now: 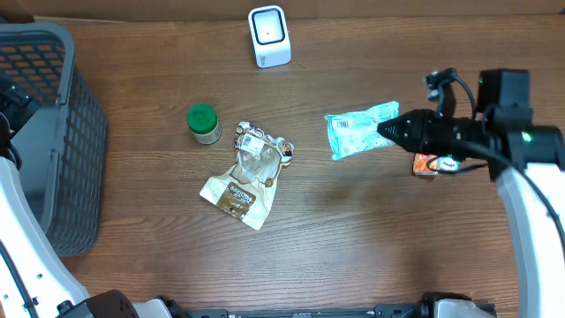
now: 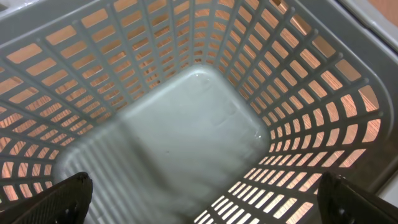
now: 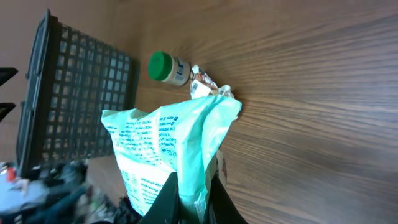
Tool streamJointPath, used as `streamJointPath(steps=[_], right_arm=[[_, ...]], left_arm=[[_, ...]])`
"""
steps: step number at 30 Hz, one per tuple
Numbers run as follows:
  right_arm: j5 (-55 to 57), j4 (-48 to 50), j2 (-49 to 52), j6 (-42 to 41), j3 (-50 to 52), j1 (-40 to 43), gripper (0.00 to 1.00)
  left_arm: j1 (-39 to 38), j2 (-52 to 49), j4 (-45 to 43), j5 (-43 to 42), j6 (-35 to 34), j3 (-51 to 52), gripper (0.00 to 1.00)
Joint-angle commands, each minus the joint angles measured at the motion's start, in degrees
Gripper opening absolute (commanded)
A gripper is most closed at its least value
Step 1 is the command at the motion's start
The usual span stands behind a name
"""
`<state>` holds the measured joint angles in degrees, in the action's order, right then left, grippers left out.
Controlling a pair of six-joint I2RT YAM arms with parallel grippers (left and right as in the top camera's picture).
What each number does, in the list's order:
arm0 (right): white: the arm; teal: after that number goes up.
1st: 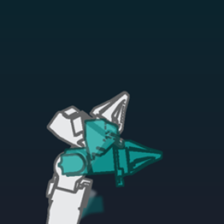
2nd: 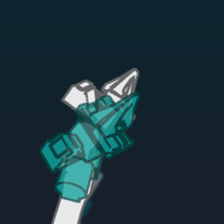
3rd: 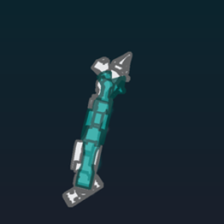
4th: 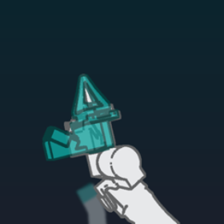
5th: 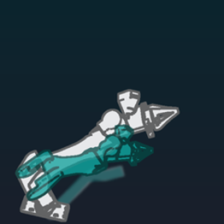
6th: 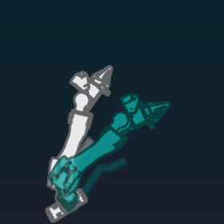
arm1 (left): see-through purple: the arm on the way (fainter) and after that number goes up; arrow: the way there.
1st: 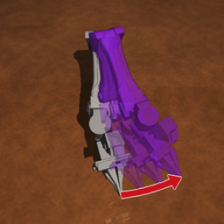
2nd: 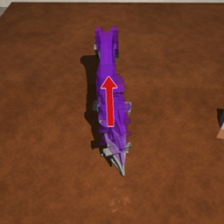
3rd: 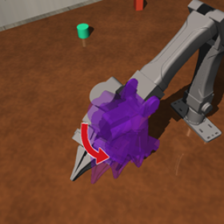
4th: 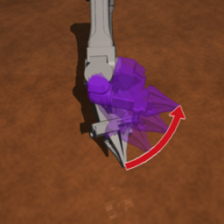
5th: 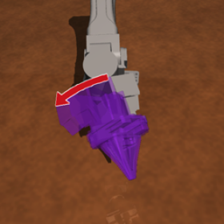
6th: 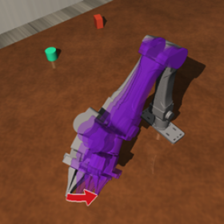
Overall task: Scan the item barcode
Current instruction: 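Lift the teal packet and hold it in front of the scanner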
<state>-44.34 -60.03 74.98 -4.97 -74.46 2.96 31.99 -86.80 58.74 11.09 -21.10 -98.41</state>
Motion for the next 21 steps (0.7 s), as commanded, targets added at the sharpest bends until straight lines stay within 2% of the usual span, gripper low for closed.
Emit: streamJointPath(steps=[1, 7, 13, 15, 21], right_arm=[[4.48, 0.07, -4.0, -3.72, -1.53, -2.1, 0.04], [9.27, 0.11, -5.42, -6.62, -1.53, -7.04, 0.04], [25.2, -0.79, -2.6, -13.57, -4.9, -18.69, 0.04], [30.53, -2.71, 0.55, -14.8, -8.87, -23.02, 0.04], [51.17, -16.02, 21.22, -12.44, -36.41, -34.32, 0.04]], left_arm=[[0.24, -0.26, -0.04, -0.22, -1.2, -1.07, 1.0], [0.24, -0.26, -0.04, -0.22, -1.2, -1.07, 1.0], [0.24, -0.24, -0.04, -0.22, -1.2, -1.07, 1.0], [0.24, -0.26, -0.04, -0.22, -1.2, -1.07, 1.0], [0.24, -0.26, -0.04, -0.22, -1.2, -1.07, 1.0]])
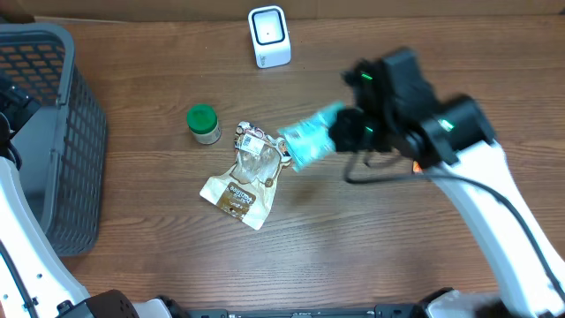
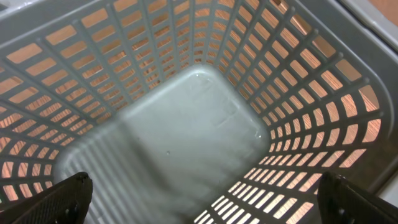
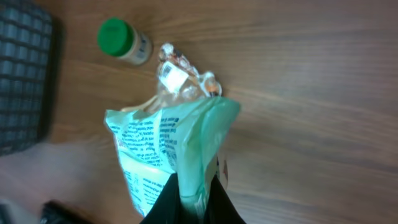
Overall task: Scan the item barcode
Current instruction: 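Lift the teal packet and hold it in front of the scanner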
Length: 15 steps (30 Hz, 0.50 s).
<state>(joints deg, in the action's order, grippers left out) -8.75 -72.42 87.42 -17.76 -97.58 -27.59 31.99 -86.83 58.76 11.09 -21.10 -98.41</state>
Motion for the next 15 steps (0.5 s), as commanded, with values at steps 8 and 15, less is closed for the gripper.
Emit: streamJointPath(steps=[8, 15], right_arm=[[45.09, 5.97, 25.83, 12.07, -29.03, -7.93, 0.04], [52.85, 30.8, 35.76, 28.81, -29.03, -7.28, 0.04]], left_arm=[[0.24, -0.24, -0.07, -0.22, -1.2, -1.07, 1.0], [0.24, -0.24, -0.07, -0.22, -1.2, -1.07, 1.0]])
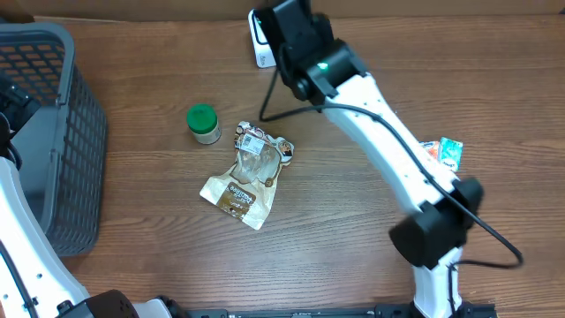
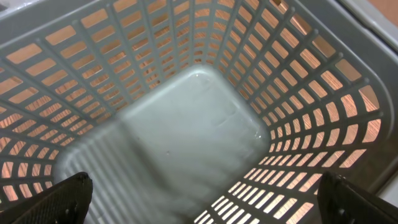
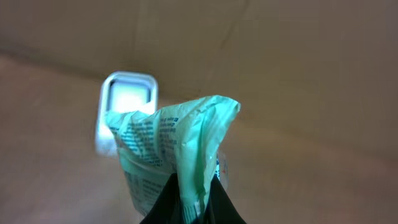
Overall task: Scan the item barcode
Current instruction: 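Lift the teal packet and hold it in front of the scanner, then carry the teal packet right and set it beside the other packets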
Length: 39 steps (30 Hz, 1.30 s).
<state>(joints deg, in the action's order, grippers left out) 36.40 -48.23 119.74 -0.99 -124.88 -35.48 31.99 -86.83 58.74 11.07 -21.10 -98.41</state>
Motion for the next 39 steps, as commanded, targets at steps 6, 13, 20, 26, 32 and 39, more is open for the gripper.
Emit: streamJointPath(steps=[6, 13, 20, 26, 32, 39], right_arm=[[7.67, 30.27, 12.59, 42.14, -1.73, 1.38, 0.04], [5.38, 46.21, 20.59, 57.92, -1.62, 2.21, 0.04], [1.22, 51.91, 24.74, 58.29, -1.55, 3.39, 0.04], [0.76, 52.61, 25.27, 58.27, -1.4, 3.41, 0.04], [0.52, 53.16, 25.27, 58.27, -1.4, 2.91, 0.04], [0.94, 53.11, 25.27, 58.29, -1.4, 2.38, 0.04]], left_arm=[[0.24, -0.24, -0.04, -0.2, -1.2, -1.07, 1.0], [0.24, -0.24, -0.04, -0.2, -1.2, -1.07, 1.0], [0.24, -0.22, -0.04, -0.2, -1.2, -1.07, 1.0], [0.24, -0.24, -0.04, -0.2, -1.2, -1.07, 1.0], [0.24, -0.22, -0.04, -0.2, -1.2, -1.07, 1.0], [0.24, -0.22, -0.04, -0.2, -1.2, -1.07, 1.0]])
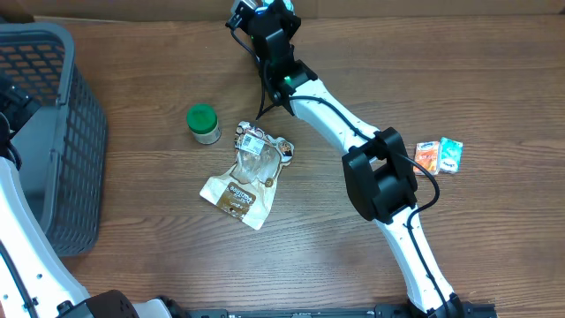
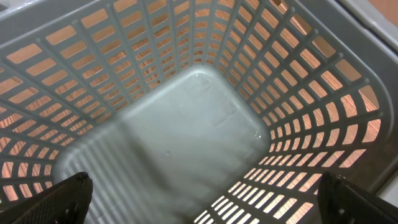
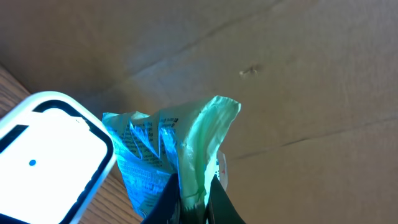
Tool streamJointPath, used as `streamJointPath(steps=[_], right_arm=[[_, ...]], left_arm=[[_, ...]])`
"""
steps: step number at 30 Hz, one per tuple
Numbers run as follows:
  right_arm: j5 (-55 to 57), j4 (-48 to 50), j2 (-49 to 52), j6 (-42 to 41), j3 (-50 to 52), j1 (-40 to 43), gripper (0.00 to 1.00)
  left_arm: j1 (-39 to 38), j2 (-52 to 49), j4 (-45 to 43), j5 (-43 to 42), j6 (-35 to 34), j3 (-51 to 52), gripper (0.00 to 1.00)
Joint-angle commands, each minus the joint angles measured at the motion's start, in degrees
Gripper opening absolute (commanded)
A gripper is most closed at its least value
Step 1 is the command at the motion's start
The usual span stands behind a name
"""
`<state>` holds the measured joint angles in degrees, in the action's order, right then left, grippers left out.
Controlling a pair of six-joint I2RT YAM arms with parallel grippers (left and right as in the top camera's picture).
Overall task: Scan the item barcode
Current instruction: 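Carry the teal packet right and set it beside the other packets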
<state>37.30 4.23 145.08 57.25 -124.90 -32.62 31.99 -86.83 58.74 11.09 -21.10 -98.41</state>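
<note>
My right gripper (image 3: pixel 189 208) is shut on the lower edge of a mint-green printed packet (image 3: pixel 165 146), which stands up from the jaws. The white scanner (image 3: pixel 43 155), its bright face toward the camera, fills the lower left of the right wrist view, right next to the packet's printed side. In the overhead view the right arm (image 1: pixel 305 84) reaches to the table's back edge and covers the scanner. My left gripper (image 2: pixel 205 208) is open inside the grey basket (image 2: pixel 186 124), with nothing between its fingers.
A green-lidded jar (image 1: pixel 204 124) and a clear snack bag (image 1: pixel 247 172) lie left of centre. Two small packets, orange and green (image 1: pixel 440 155), lie at the right. The grey basket (image 1: pixel 53 132) stands at the left edge. A cardboard wall (image 3: pixel 280 74) rises behind the scanner.
My right gripper has moved nearer the scanner with the packet. The scanner now shows large at the lower left of the wrist view instead of small behind the packet. The left arm has not moved.
My right gripper held the green packet above the right side of the table. Then it was over the middle, near the snack bag. Then it faced the scanner at the back edge, and now holds the packet right beside it. The left gripper stayed open in the basket.
</note>
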Motion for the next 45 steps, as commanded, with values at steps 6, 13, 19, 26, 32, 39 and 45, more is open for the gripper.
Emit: streamJointPath(steps=[6, 13, 19, 26, 32, 39, 45], right_arm=[[2.51, 0.2, -0.7, -0.09, -1.38, -1.25, 0.04], [0.22, -7.13, -6.78, -8.61, -1.38, -1.86, 0.04], [-2.03, -15.32, -16.26, -15.43, -1.4, -2.71, 0.04], [-31.19, -43.15, -31.32, -34.93, -1.4, -3.74, 0.04], [-45.99, -62.1, -40.65, -58.84, -1.4, -0.2, 0.04], [-41.51, -85.13, -41.7, -69.66, 0.17, 8.85, 0.04], [-40.79, -88.63, -41.33, -76.39, 13.25, 19.23, 0.04]], left_arm=[[0.24, -0.24, -0.04, -0.22, -1.2, -1.07, 1.0], [0.24, -0.22, -0.04, -0.22, -1.2, -1.07, 1.0], [0.24, -0.22, -0.04, -0.22, -1.2, -1.07, 1.0], [0.24, -0.24, -0.04, -0.22, -1.2, -1.07, 1.0], [0.24, -0.22, -0.04, -0.22, -1.2, -1.07, 1.0], [0.24, -0.24, -0.04, -0.22, -1.2, -1.07, 1.0], [0.24, -0.22, -0.04, -0.22, -1.2, -1.07, 1.0]])
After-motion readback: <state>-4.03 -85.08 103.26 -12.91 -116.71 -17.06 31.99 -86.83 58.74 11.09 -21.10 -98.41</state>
